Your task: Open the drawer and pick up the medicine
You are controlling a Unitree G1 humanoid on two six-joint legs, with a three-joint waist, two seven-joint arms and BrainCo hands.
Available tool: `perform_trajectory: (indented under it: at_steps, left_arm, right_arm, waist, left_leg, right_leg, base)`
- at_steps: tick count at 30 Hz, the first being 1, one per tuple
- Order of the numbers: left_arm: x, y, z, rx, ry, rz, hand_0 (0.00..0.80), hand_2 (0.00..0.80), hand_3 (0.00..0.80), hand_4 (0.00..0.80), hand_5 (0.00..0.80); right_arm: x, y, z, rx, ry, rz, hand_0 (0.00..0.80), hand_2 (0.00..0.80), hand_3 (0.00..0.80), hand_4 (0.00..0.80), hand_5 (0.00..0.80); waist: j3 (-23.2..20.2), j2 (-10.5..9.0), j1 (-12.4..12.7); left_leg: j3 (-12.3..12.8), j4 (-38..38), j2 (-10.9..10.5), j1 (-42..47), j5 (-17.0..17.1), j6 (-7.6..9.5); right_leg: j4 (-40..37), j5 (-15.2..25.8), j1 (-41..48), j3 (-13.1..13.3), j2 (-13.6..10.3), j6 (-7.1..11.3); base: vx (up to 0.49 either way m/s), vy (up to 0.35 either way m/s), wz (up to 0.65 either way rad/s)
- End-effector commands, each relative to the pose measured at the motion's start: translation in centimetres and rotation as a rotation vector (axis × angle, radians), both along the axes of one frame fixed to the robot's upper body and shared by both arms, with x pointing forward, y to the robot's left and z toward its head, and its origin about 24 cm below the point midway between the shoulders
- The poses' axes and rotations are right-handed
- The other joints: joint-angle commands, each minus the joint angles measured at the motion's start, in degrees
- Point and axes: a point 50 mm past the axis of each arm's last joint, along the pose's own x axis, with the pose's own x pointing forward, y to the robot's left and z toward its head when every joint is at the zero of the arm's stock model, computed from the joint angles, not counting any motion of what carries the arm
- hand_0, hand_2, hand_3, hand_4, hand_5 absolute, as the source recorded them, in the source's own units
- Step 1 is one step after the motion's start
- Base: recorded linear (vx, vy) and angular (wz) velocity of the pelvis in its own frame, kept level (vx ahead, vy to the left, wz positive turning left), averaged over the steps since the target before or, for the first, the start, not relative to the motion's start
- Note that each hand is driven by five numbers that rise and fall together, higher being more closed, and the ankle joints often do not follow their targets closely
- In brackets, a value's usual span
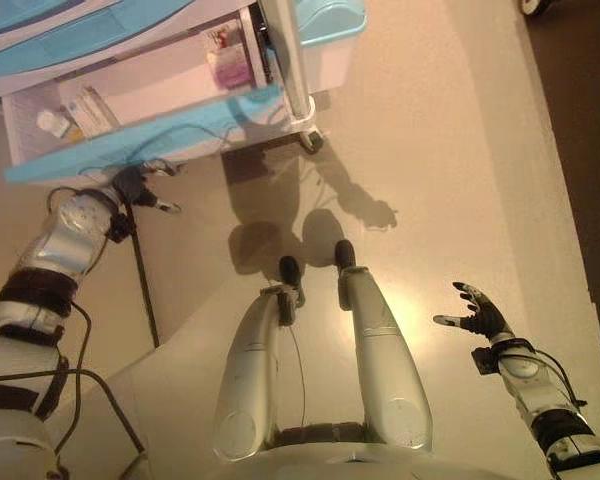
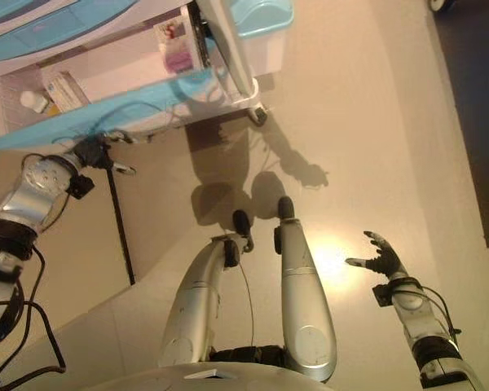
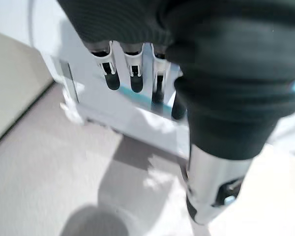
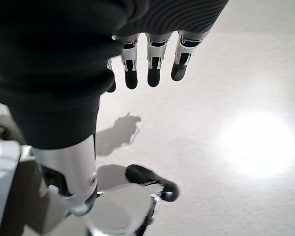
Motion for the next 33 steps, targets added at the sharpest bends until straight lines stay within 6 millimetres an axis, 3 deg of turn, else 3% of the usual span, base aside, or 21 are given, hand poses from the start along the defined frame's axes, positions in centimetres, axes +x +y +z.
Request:
perform_trajectory:
  at_steps: [1,3,7,22,28,33]
  left_arm:
    - [-2.7,7.0,6.4,-0.049,-0.270,0.360,0.000,0.000,0.000,0.000,0.000]
    - [-3.5,8.7,6.6,-0.074,-0.327,0.485,0.000,0.000,0.000,0.000,0.000]
    - [-4.1,9.6,5.9,-0.085,-0.390,0.599,0.000,0.000,0.000,0.000,0.000]
    - [-3.2,8.2,2.7,-0.057,-0.388,0.667,0.000,0.000,0.000,0.000,0.000]
    - [-2.9,7.7,2.7,-0.155,-0.455,0.660,0.000,0.000,0.000,0.000,0.000]
    - [-2.4,7.2,4.1,-0.214,-0.518,0.660,0.000,0.000,0.000,0.000,0.000]
  right_arm:
    - [-1.3,1.0,-0.9,0.018,-0.003,0.016,0.000,0.000,0.000,0.000,0.000]
    - [-1.2,1.6,-1.2,0.016,-0.006,0.025,0.000,0.000,0.000,0.000,0.000]
    - [-0.9,2.4,-1.3,0.021,-0.012,0.030,0.000,0.000,0.000,0.000,0.000]
    - [-0.5,3.3,-1.6,0.019,-0.011,0.060,0.000,0.000,0.000,0.000,0.000]
    - [-0.4,3.1,-1.7,-0.006,-0.008,0.052,0.000,0.000,0.000,0.000,0.000]
    - [0.1,3.0,-1.2,-0.016,-0.032,0.047,0.000,0.000,0.000,0.000,0.000]
  waist:
    - [-2.48,-1.30,-1.83]
    - [-2.48,-1.66,-2.12]
    - [-2.50,-2.14,-2.14]
    - [-2.52,-2.59,-1.35]
    - [-2.52,-2.83,-1.06]
    - [-2.49,-3.61,-1.03]
  left_leg:
    - [1.59,0.86,-2.58,2.42,-7.08,3.02]
    - [1.71,1.26,-2.47,2.30,-7.40,2.96]
    - [1.61,1.82,-2.32,1.98,-7.71,2.66]
    - [1.35,0.77,-2.46,3.91,-7.97,2.55]
    - [1.16,-0.49,-2.42,4.56,-7.39,2.40]
    - [1.24,-1.21,-2.45,3.42,-6.77,2.53]
  right_leg:
    - [-0.47,-3.66,3.35,-1.42,1.71,2.34]
    - [-0.83,-3.65,3.39,-1.20,1.96,2.38]
    - [-1.07,-3.70,3.37,-0.98,2.29,2.38]
    - [-1.46,-4.09,5.13,-1.12,2.57,2.38]
    - [-2.83,-3.36,5.62,-1.14,2.49,2.62]
    - [-4.87,-1.51,4.38,-0.44,3.12,3.09]
  base:
    - [0.001,0.013,-0.15]
    - [0.002,0.011,-0.05]
    - [-0.004,0.004,-0.11]
    - [-0.003,0.008,0.00]
    - [-0.003,0.021,0.02]
    - [-0.016,0.038,-0.01]
